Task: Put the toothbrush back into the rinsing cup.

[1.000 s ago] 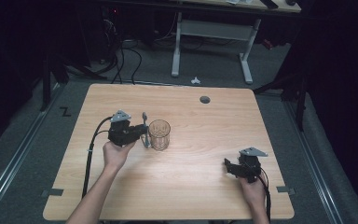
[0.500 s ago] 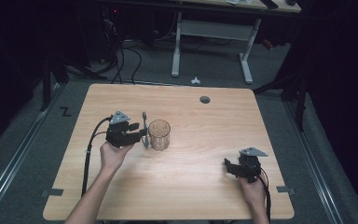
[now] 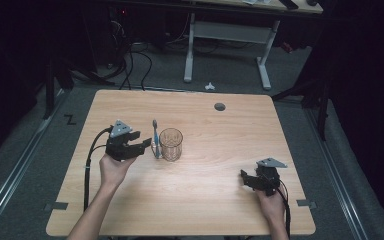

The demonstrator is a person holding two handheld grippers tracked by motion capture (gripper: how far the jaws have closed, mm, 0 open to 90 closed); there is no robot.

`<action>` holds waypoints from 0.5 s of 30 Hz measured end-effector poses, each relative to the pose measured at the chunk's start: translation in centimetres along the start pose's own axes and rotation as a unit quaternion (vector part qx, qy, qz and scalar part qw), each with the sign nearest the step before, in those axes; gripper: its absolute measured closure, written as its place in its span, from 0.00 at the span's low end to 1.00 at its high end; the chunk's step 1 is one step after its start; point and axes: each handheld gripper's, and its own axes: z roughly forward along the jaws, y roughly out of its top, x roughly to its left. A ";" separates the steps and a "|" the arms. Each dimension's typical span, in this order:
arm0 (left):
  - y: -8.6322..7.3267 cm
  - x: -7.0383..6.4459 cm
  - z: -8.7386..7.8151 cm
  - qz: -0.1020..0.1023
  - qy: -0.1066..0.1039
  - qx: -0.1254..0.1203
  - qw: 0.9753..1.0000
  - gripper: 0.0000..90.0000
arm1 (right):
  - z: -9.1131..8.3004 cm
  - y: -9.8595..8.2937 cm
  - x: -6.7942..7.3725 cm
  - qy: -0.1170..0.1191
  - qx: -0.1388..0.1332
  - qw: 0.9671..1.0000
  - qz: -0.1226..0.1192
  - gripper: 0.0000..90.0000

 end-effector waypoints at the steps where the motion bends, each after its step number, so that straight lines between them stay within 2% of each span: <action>1: -0.1 0.1 -0.2 -0.005 -0.002 -0.003 1.000 0.50 | 0.0 0.0 0.0 0.000 0.000 1.000 0.000 0.28; 4: -0.2 0.4 -0.7 -0.016 -0.008 -0.010 1.000 0.49 | 0.0 0.0 0.0 0.000 0.000 1.000 0.000 0.28; 15: -0.5 0.9 -2.3 -0.023 0.002 -0.019 1.000 0.48 | 0.0 0.0 0.0 0.000 0.000 1.000 0.000 0.28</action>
